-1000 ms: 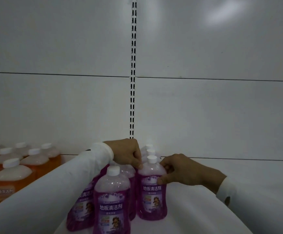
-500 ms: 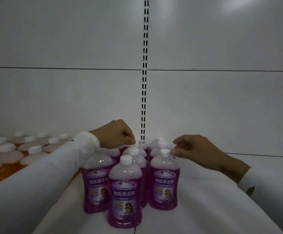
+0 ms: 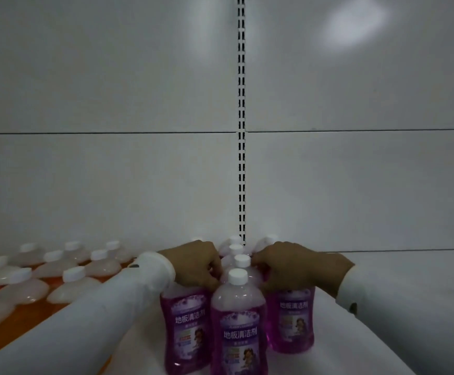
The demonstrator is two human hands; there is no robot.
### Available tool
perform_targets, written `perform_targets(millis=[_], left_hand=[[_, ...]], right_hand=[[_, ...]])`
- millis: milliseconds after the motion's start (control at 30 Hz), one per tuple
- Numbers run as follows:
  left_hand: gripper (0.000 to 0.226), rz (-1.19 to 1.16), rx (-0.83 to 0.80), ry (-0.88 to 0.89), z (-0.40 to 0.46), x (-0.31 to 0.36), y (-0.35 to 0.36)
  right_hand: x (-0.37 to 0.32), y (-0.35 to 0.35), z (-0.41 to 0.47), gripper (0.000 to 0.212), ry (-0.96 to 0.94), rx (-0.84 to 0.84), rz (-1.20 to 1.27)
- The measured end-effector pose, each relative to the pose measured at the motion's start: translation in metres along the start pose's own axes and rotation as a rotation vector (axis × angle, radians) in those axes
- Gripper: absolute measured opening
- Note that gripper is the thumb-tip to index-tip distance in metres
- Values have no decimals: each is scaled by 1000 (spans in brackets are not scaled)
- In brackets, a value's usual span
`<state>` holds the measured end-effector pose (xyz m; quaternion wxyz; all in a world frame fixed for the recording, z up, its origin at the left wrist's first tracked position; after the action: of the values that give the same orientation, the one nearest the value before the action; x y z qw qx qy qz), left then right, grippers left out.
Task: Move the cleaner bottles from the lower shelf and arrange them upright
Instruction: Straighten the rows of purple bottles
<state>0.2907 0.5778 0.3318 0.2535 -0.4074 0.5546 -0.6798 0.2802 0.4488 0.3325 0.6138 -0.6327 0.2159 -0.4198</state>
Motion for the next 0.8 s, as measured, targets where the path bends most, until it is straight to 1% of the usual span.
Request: perform_targets(millis=[200, 267, 400, 600, 800], left_hand=[[20, 45, 51, 1, 4, -3, -2], [20, 57, 73, -17, 6, -4, -3], [18, 101, 58, -47, 11, -2, -2], [19, 93, 72, -59, 9, -5, 0], [26, 73, 73, -47, 7, -4, -3]], right_hand=[[-9, -6, 10, 23, 2, 84, -113], [-8, -6, 11, 26, 7, 106, -135], [-6, -7, 12, 32, 2, 124, -164], [-4, -3, 14, 30, -9, 123, -95], [-6, -5, 10, 30, -41, 114, -90]])
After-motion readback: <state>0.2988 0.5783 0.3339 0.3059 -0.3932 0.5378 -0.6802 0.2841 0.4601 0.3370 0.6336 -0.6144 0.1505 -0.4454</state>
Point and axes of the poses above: each hand's wrist, its own z-axis towards the middle knuckle, its own y-axis out of the palm, x = y × z, the point moved 8 cm from there along z, towards the middle knuckle, and after that the axes turned 11 degrees about -z, right-handed, at the moved point
